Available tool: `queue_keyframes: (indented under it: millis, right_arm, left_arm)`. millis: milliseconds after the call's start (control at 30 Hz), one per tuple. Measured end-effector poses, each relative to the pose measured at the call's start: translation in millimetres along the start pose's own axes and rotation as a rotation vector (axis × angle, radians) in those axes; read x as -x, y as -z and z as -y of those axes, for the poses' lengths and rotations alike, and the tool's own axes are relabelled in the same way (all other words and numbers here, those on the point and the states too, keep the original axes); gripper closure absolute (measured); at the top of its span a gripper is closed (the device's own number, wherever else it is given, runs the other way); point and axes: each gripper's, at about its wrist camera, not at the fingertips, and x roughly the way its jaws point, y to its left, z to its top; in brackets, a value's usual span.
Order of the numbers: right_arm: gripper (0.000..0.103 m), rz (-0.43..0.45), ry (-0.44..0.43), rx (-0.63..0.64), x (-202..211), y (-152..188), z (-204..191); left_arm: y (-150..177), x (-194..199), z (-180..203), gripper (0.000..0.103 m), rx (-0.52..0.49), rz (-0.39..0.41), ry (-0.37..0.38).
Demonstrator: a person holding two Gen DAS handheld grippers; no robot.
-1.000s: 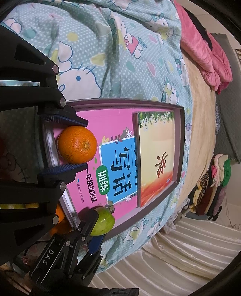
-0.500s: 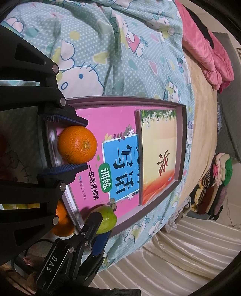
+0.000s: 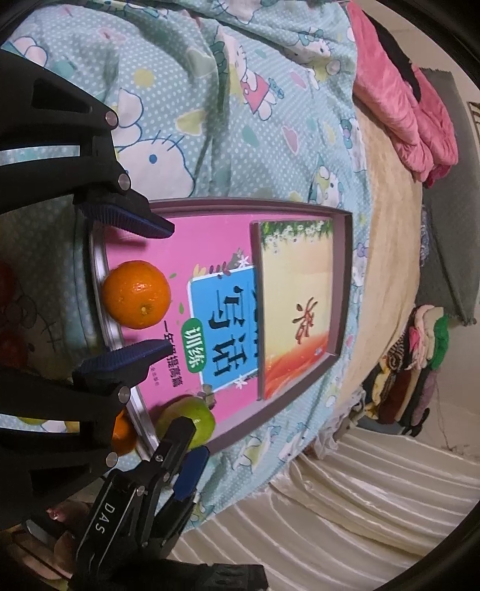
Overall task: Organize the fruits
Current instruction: 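Open both grippers to set the fruits on the workbook in the tray, then withdraw both open grippers from the tray back toward the fruit pile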
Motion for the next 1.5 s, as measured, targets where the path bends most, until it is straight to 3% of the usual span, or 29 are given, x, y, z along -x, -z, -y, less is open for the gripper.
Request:
queue_keyframes:
  millis: [367,733,1500]
  right_arm:
    - [0.040,0.039,-0.024,-0.008,9.9,-2.9,-0.4]
    - [0.032,0.083,-0.034,-0.030,23.5,-4.3,2.6]
    - [0.028,0.130,-0.045,-0.040,51.4,3.1,1.1]
  left_arm:
    - [0.2,22.1,-3.5,0.030,0.013,0.063,-0.012]
    - [5.0,47.5,-13.3,0.027,0.028,0.100,-0.031]
    - [24.7,66.8,-20.2,0.027,0.055,0.036,-0.006]
